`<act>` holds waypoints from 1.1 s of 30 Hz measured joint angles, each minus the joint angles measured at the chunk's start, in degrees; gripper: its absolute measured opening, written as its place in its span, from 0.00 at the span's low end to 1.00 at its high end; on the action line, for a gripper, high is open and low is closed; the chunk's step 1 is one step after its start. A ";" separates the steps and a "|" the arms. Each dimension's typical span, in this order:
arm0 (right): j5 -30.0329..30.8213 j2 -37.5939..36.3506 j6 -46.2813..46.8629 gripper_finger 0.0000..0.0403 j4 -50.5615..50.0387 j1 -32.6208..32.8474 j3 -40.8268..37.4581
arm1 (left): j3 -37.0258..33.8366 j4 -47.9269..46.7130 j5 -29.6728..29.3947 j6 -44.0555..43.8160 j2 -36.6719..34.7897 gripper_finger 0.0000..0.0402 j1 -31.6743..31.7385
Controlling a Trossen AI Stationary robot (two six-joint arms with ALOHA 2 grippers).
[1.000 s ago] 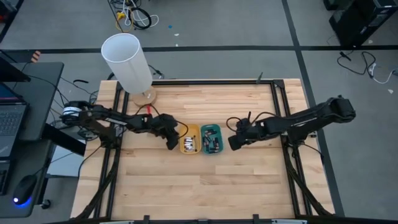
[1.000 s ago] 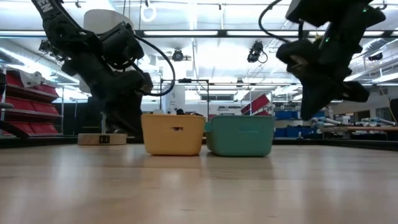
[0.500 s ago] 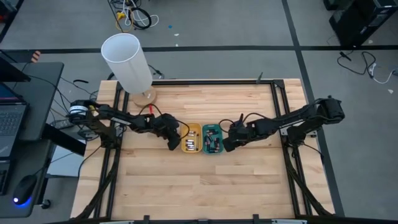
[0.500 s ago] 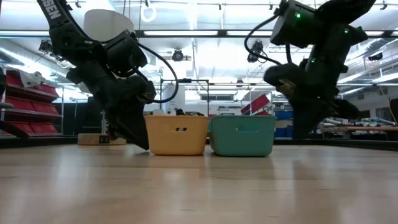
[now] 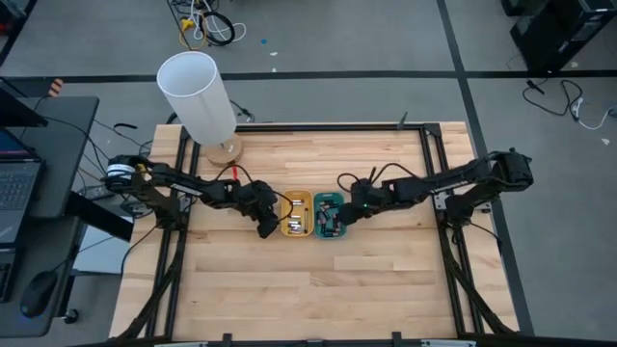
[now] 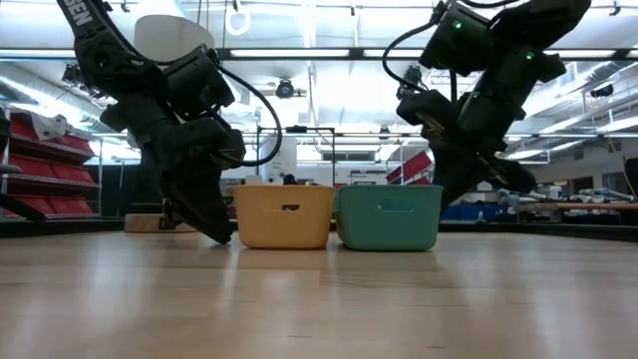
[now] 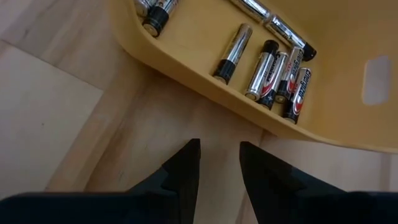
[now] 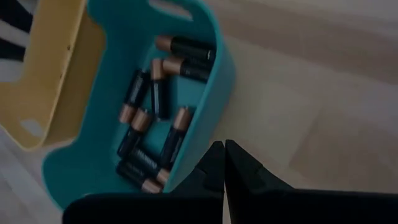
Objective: Sort batteries
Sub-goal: Adjust the bins
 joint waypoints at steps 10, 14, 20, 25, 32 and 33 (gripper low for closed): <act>0.91 -0.06 -2.03 0.00 6.76 -3.00 0.02 | 0.00 -1.83 0.97 -0.20 0.00 0.33 0.00; 0.92 -0.09 -2.12 0.00 6.07 -3.00 0.00 | -0.04 -3.25 2.57 -0.59 -0.64 0.33 -0.06; 0.90 -0.09 -1.65 0.00 5.19 -2.46 0.01 | -0.42 -6.68 3.77 -1.31 -4.19 0.33 -0.26; 0.92 -0.09 -0.37 0.00 4.52 -1.41 0.00 | -0.44 -13.00 -1.27 0.35 -8.78 0.33 0.87; 2.01 -0.09 0.13 0.00 4.50 -0.99 0.00 | -0.37 -12.79 -4.16 7.73 -9.01 0.33 7.86; 2.06 -0.09 0.61 0.00 4.48 -0.86 0.00 | -0.37 -12.72 -4.50 9.03 -9.01 0.33 9.13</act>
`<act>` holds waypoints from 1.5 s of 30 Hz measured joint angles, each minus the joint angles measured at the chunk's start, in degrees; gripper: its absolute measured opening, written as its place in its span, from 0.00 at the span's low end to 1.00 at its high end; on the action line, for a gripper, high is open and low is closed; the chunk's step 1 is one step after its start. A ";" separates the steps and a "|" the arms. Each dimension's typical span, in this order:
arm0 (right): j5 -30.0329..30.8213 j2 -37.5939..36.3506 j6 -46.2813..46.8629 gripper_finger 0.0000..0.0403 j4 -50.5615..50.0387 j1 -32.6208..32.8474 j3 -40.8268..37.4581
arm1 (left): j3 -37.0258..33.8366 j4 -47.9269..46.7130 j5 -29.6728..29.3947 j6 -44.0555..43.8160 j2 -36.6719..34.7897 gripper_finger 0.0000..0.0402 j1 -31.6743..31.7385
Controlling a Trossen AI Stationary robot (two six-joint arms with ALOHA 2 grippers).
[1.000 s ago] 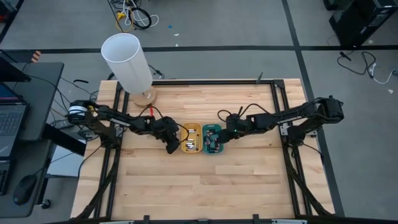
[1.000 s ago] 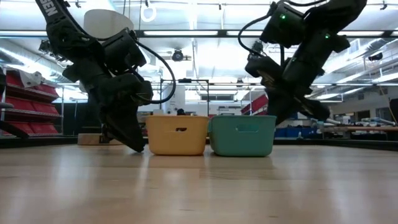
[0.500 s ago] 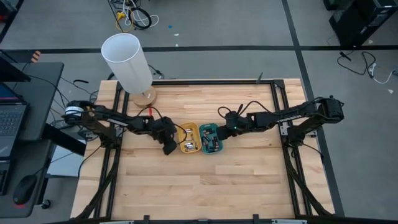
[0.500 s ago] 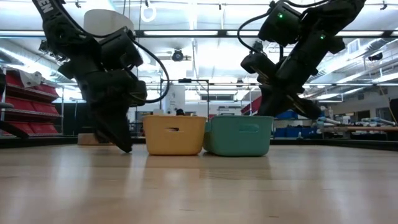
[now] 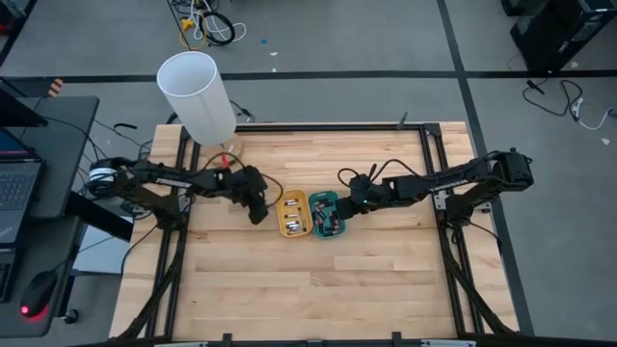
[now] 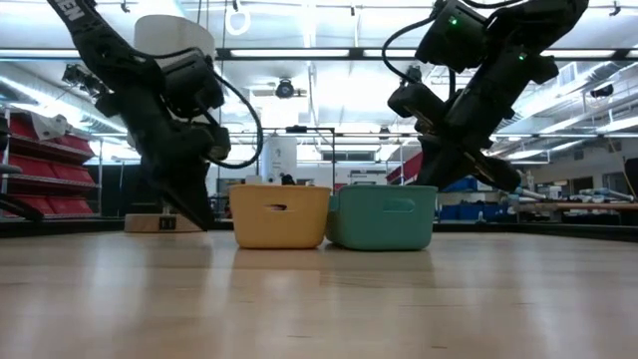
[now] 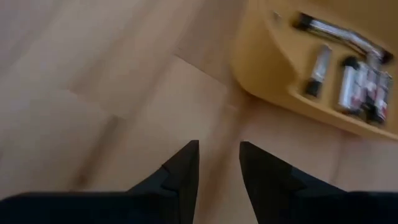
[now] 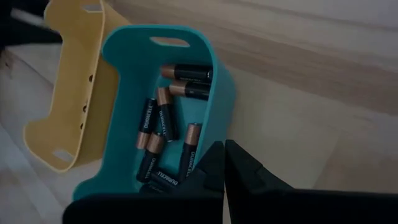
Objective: Sort batteries
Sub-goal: Adjust the bins
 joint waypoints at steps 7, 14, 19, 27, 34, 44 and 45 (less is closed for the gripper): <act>0.41 -0.02 1.34 0.00 -0.08 1.54 0.00 | 0.02 4.47 2.52 4.78 0.68 0.33 7.99; 1.09 -0.02 2.26 0.00 -0.20 2.58 0.00 | 0.11 13.34 6.34 3.34 4.72 0.33 9.80; 1.11 -0.02 2.34 0.00 -0.31 2.95 0.00 | 0.11 15.88 8.63 2.64 6.57 0.33 8.63; 1.09 -0.02 2.34 0.00 -0.31 3.02 0.00 | 0.11 16.81 10.58 2.55 6.67 0.33 5.25; 1.38 -0.02 1.95 0.00 -0.31 3.02 0.00 | 0.13 18.38 8.43 -0.24 6.64 0.33 3.36; -1.77 -0.02 2.29 0.00 -0.27 3.51 0.00 | 0.13 18.09 8.50 -4.77 6.56 0.33 3.46; -2.79 -0.02 2.36 0.00 -0.11 4.05 0.00 | 0.13 18.09 8.50 -4.79 6.56 0.33 3.46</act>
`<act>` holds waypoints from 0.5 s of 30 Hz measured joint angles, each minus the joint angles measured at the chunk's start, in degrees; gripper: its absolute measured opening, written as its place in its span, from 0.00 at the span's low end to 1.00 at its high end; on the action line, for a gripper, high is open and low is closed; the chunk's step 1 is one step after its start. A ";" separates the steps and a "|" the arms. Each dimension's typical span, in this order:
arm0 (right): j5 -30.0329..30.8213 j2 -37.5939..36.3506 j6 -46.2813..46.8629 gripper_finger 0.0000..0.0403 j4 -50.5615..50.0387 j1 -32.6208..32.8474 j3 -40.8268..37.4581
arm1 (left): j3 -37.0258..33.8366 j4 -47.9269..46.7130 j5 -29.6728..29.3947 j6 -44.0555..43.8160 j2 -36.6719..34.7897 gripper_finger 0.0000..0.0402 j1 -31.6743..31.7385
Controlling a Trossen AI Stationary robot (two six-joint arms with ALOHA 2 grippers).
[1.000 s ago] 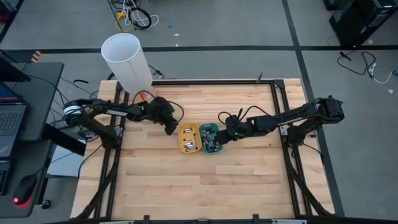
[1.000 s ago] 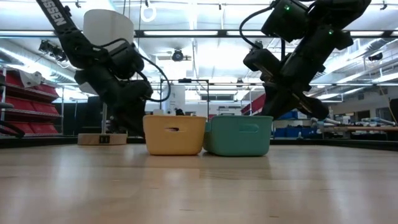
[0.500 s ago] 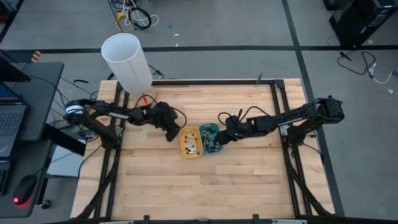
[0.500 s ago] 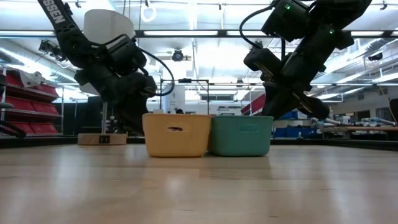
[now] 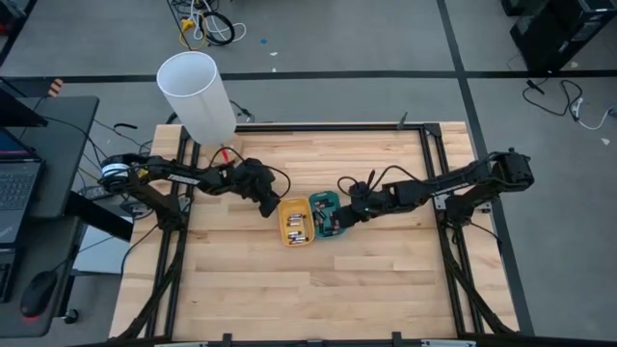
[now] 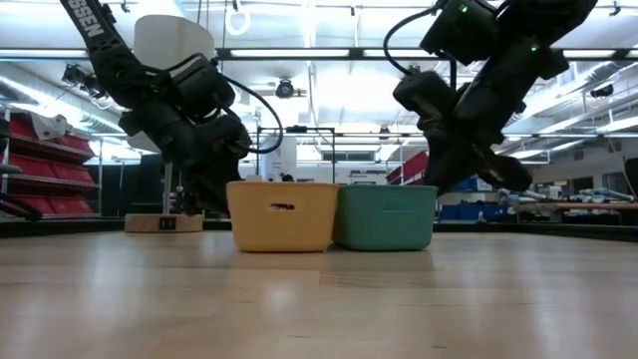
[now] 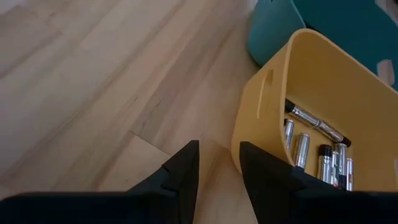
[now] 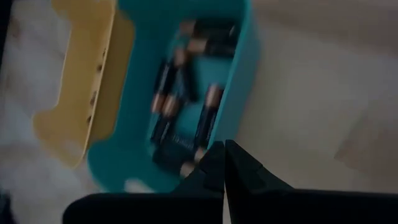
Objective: Sort batteries
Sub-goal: Adjust the bins
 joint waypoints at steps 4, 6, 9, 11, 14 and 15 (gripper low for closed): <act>-4.01 -0.02 2.39 0.00 0.04 3.75 0.01 | 0.00 -0.09 1.47 -1.14 -0.02 0.33 0.00; -4.77 -0.02 4.29 0.00 0.03 5.94 0.00 | 0.00 -0.12 2.22 -1.78 -0.02 0.33 0.00; -4.87 -0.02 6.44 0.00 0.07 8.61 0.00 | 0.00 -0.17 2.99 -2.58 -0.02 0.33 0.00; -4.42 -0.02 7.08 0.00 0.02 9.40 0.00 | 0.00 -0.20 3.06 -2.88 -0.12 0.33 0.00; -3.84 -0.19 7.48 0.00 0.00 9.28 0.00 | 0.00 -0.32 3.06 -2.91 -1.49 0.31 0.00; -3.81 -0.40 7.66 0.00 0.01 9.10 0.00 | 0.00 -0.30 3.05 -2.89 -2.19 0.30 0.00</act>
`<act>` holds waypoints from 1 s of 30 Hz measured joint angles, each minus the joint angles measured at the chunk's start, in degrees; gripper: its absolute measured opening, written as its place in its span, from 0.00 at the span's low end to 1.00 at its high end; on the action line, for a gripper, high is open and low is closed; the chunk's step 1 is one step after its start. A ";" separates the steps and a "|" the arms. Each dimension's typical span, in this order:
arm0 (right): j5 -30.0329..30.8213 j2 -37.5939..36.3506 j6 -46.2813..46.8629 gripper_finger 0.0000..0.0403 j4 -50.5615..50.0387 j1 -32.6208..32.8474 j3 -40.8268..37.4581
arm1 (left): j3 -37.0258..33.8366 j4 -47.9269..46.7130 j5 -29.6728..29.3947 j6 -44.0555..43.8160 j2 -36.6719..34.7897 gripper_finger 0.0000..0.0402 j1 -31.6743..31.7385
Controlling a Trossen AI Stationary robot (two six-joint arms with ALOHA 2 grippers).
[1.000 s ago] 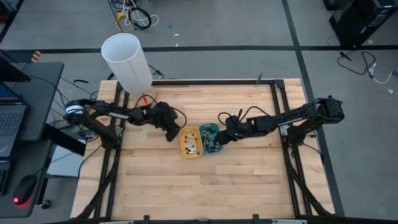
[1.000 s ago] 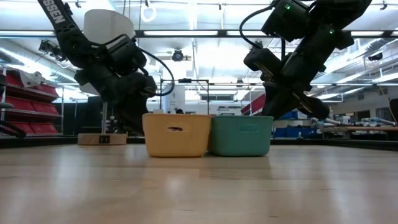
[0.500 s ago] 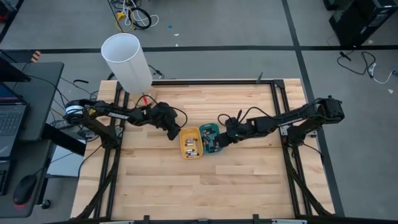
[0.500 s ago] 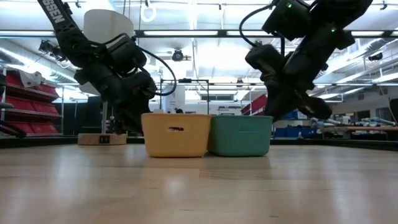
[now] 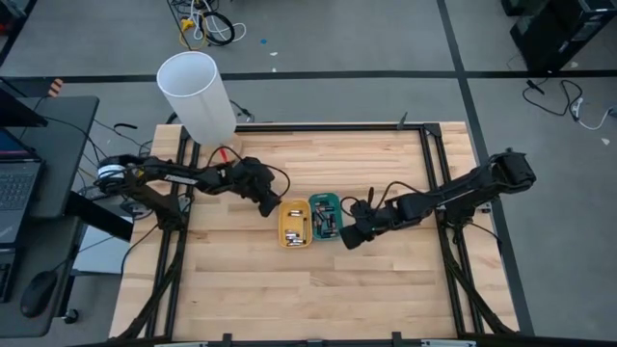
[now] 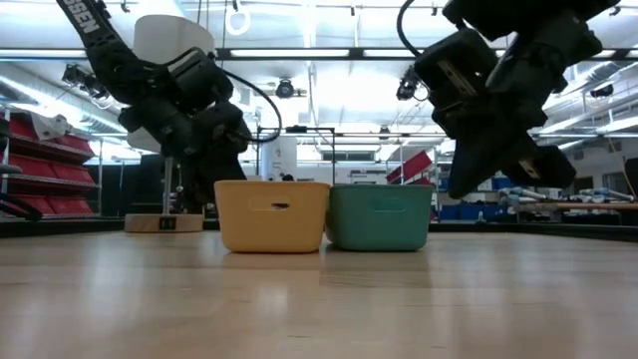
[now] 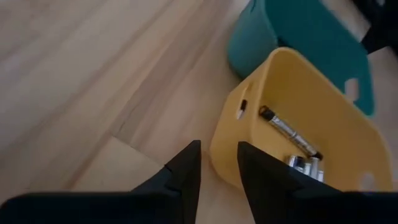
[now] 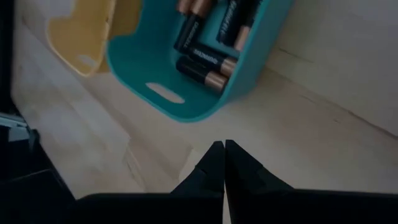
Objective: Sort batteries
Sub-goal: Adjust the bins
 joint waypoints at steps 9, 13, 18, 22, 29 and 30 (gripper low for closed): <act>-1.59 -4.64 -3.55 0.00 3.43 -0.01 0.00 | 0.07 -3.80 -0.31 1.36 -10.15 0.21 0.48; -1.89 -5.51 -5.05 0.00 3.57 0.21 0.00 | 0.07 -8.02 2.91 1.40 -15.63 0.19 -1.03; -1.88 -5.39 -6.04 0.00 3.20 0.19 0.01 | 0.04 -6.65 10.63 3.14 -19.05 0.13 -9.50; -1.50 -5.30 -6.74 0.00 2.72 0.14 0.01 | 0.02 -5.75 7.74 1.10 -18.04 0.05 -18.72; 0.02 -5.28 -8.18 0.00 2.03 0.06 0.00 | -0.02 -5.04 -8.40 -1.50 -13.62 0.03 -30.67; 0.02 -5.28 -8.53 0.00 1.84 0.00 0.00 | -0.02 -4.24 -9.53 -1.57 -12.49 0.04 -31.44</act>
